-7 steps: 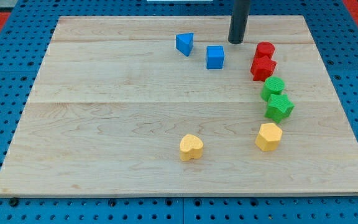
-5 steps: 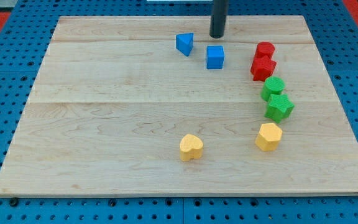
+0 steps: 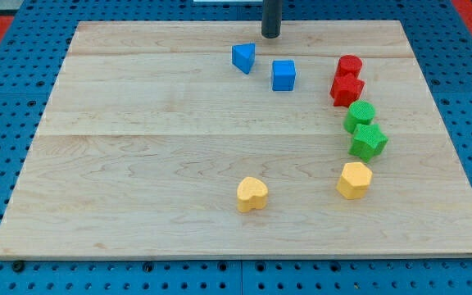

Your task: Move the green circle top right to the yellow heart

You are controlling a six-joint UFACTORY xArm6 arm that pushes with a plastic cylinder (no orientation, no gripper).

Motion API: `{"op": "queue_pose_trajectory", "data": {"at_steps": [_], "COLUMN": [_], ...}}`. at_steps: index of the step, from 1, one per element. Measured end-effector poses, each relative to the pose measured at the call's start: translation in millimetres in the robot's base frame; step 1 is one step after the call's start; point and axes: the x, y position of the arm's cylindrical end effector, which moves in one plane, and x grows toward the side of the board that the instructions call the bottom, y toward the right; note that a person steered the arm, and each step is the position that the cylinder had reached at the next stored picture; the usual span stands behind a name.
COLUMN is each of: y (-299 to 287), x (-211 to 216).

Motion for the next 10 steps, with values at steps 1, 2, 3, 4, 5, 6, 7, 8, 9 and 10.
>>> {"op": "queue_pose_trajectory", "data": {"at_steps": [1, 2, 3, 4, 5, 6, 7, 8, 9, 10], "y": [0, 0, 0, 0, 4, 5, 9, 9, 9, 12], "x": [0, 0, 0, -1, -2, -2, -7, -8, -9, -9]}}
